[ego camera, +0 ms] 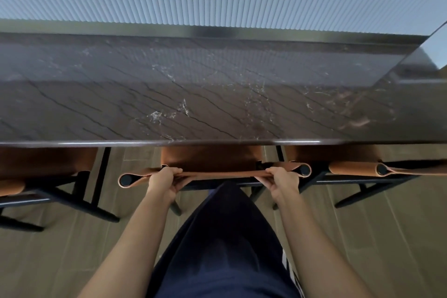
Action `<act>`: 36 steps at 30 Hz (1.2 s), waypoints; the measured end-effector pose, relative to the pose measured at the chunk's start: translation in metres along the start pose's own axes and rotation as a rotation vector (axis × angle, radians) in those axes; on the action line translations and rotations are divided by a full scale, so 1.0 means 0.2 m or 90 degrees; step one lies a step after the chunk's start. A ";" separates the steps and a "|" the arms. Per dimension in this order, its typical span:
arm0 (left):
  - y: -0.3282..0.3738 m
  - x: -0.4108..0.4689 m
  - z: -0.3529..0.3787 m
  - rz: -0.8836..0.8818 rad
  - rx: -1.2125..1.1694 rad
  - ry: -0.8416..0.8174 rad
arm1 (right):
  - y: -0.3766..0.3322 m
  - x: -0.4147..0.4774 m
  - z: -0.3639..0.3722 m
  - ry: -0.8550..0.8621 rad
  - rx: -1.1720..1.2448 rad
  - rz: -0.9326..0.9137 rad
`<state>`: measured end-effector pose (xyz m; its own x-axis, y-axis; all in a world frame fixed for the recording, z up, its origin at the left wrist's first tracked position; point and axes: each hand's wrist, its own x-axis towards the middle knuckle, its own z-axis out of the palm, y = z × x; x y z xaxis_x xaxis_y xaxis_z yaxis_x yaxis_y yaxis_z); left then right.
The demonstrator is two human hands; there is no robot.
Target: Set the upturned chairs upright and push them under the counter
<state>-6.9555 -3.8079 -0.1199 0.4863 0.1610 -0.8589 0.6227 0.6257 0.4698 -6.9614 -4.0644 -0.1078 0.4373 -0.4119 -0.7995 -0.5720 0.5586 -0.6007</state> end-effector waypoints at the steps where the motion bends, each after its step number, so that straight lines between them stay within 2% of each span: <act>1: 0.00 0.00 0.00 -0.004 0.000 0.001 | 0.00 0.00 0.00 0.001 -0.001 -0.001; 17: 0.09 0.07 -0.05 0.014 0.032 0.040 | 0.07 -0.01 0.09 0.051 0.022 -0.021; 29: 0.08 0.03 -0.06 0.009 0.044 0.029 | 0.07 -0.03 0.10 0.044 0.016 -0.015; 33: 0.10 -0.01 -0.05 -0.006 0.030 0.025 | 0.05 -0.06 0.08 0.018 0.002 -0.001; 36: 0.06 -0.10 -0.04 0.040 0.004 -0.001 | 0.03 -0.09 0.03 -0.104 -0.043 0.028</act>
<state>-6.9621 -3.7968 -0.0992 0.5262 0.1987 -0.8268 0.5944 0.6094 0.5247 -6.9682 -4.0508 -0.0971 0.5152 -0.2628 -0.8158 -0.6353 0.5218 -0.5693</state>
